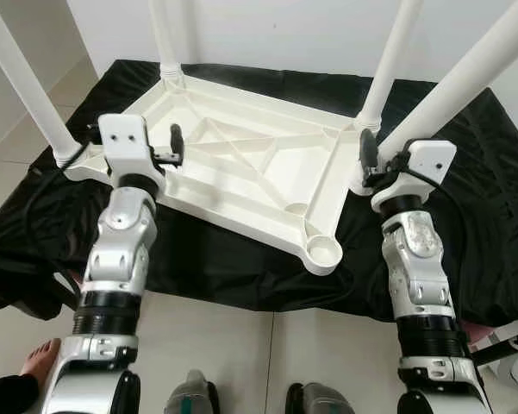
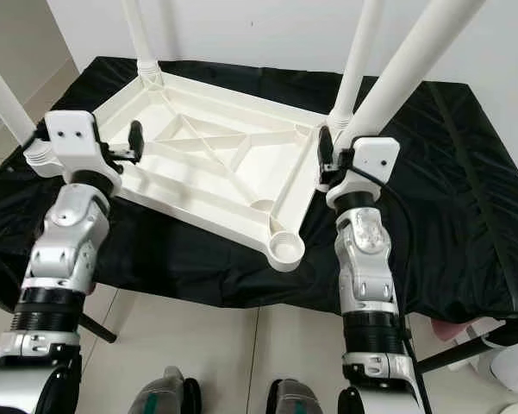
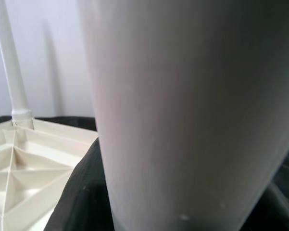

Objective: Building children table

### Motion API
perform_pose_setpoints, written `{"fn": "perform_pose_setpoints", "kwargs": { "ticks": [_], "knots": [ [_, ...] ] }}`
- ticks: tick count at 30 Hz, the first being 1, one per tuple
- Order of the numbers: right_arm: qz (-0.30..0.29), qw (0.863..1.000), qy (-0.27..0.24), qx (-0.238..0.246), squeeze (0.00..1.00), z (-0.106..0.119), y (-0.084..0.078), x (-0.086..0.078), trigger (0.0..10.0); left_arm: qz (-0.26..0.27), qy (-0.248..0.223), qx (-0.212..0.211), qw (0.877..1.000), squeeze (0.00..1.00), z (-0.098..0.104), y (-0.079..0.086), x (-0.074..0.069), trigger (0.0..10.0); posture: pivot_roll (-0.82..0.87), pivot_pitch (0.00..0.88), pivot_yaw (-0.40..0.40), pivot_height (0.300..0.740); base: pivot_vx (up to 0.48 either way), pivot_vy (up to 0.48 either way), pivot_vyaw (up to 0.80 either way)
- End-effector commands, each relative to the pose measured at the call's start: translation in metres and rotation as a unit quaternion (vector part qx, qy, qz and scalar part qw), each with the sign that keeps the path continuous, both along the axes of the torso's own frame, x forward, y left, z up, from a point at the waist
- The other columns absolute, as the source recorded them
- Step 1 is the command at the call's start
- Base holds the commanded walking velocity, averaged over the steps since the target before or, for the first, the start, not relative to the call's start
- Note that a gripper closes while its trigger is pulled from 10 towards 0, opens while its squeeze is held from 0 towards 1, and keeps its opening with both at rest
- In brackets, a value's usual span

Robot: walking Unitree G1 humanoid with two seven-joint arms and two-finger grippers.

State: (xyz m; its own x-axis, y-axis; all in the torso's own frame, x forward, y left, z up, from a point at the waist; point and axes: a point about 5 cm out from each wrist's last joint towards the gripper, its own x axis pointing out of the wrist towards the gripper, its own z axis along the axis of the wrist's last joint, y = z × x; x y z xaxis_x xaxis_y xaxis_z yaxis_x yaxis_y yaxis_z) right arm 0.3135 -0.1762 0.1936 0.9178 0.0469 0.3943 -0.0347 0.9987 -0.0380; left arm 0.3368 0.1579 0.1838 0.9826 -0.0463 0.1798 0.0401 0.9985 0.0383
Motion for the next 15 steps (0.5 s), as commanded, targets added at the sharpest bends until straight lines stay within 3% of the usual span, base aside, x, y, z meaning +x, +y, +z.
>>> {"fn": "perform_pose_setpoints", "kwargs": {
  "ticks": [1, 8, 15],
  "knots": [
    [-0.002, 1.000, -0.007, -0.006, 0.00, -0.001, -0.002, -0.005, 10.0, 0.027, -0.005, 0.017, 0.999, 0.00, -0.005, 0.005, -0.006, 10.0, -0.04, 0.000, 0.020, 0.740, 0.000, 0.000, 0.00],
    [-0.034, 0.999, 0.006, -0.016, 0.00, -0.006, -0.014, -0.018, 10.0, 0.060, -0.035, 0.026, 0.997, 0.00, -0.007, 0.011, -0.027, 10.0, -0.01, 0.000, -0.017, 0.740, 0.000, 0.000, 0.00],
    [-0.047, 0.999, 0.006, -0.018, 0.00, -0.005, -0.012, -0.028, 10.0, 0.062, -0.065, 0.026, 0.996, 0.00, -0.006, 0.008, -0.044, 10.0, 0.01, 0.000, -0.036, 0.740, 0.000, 0.000, 0.00]
  ]
}}
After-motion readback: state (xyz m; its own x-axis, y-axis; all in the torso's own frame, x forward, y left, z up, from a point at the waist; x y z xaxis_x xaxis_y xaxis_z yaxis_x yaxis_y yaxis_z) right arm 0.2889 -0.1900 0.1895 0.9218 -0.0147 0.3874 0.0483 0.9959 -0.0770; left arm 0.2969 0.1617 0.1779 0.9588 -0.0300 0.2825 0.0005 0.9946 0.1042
